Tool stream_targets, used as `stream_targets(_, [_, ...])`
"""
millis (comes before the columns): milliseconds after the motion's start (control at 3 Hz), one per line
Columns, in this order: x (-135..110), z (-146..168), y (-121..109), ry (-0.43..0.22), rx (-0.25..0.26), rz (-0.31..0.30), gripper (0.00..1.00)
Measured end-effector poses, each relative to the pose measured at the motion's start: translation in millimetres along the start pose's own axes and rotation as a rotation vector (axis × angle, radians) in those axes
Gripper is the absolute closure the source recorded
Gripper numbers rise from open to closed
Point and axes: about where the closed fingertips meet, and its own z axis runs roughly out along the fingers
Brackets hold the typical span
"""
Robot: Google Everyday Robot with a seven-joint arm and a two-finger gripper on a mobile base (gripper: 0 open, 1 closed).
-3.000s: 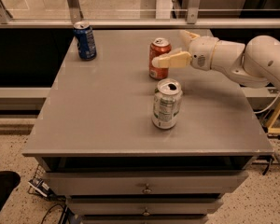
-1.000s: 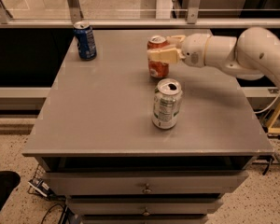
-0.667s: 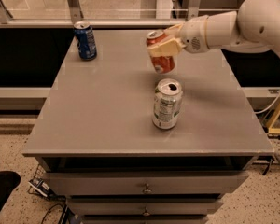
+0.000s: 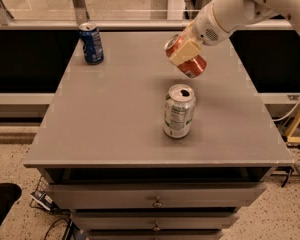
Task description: Knock coke can over
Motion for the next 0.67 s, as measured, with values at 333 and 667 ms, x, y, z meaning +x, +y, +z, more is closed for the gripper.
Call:
stream_targets(333, [12.5, 16.3, 11.4, 0.124, 0.004, -0.065, 1.0])
stream_targets(667, [25.0, 47.6, 33.8, 0.195, -0.033, -0.111, 1.0])
